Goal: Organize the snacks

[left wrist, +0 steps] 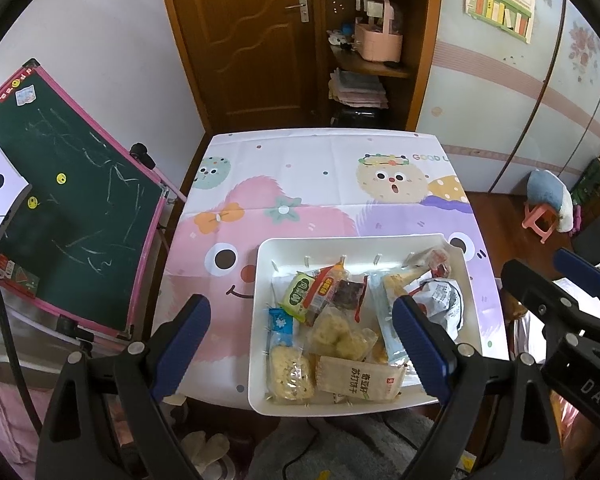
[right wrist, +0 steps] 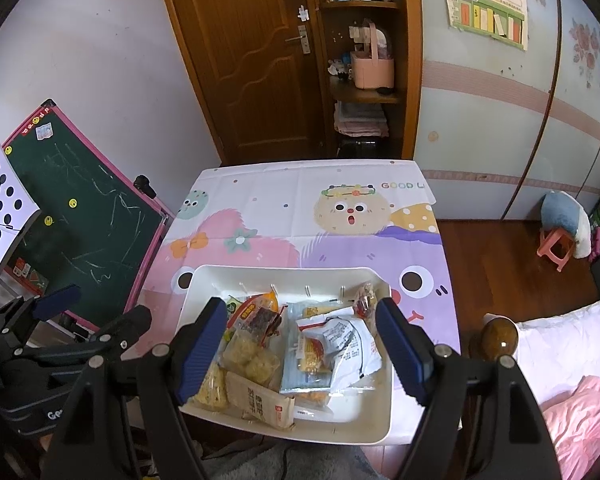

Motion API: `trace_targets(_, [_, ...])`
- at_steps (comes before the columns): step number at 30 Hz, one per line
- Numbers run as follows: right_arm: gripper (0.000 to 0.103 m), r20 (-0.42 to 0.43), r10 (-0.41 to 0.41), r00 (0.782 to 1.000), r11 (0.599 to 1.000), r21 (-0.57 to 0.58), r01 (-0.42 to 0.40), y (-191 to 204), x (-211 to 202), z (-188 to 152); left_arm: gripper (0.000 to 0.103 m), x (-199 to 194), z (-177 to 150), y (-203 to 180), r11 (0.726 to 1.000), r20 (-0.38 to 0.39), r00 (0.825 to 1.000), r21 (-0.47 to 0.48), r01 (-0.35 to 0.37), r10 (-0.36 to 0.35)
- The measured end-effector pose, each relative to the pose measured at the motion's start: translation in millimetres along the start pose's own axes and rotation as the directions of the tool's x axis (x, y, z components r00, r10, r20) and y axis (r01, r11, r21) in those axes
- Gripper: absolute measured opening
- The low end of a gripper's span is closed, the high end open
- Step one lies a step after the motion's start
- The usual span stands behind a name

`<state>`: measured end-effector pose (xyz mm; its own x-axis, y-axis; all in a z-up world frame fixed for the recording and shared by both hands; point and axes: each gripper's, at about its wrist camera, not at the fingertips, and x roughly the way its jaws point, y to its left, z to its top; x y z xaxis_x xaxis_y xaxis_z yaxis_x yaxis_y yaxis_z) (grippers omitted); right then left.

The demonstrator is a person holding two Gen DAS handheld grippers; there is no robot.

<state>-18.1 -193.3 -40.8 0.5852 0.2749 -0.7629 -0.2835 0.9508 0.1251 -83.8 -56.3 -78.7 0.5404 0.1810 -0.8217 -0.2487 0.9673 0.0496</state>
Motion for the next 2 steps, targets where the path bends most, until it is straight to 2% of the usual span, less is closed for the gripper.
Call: trace_targets(2, [0.077,0.000,0.000,1.000,1.000,-0.001,0.000,0.7,-0.3,-1.1,0.092,-2.9,-0.7,-0.4,1.000,0.002,1.000,0.005,0.003,-0.003])
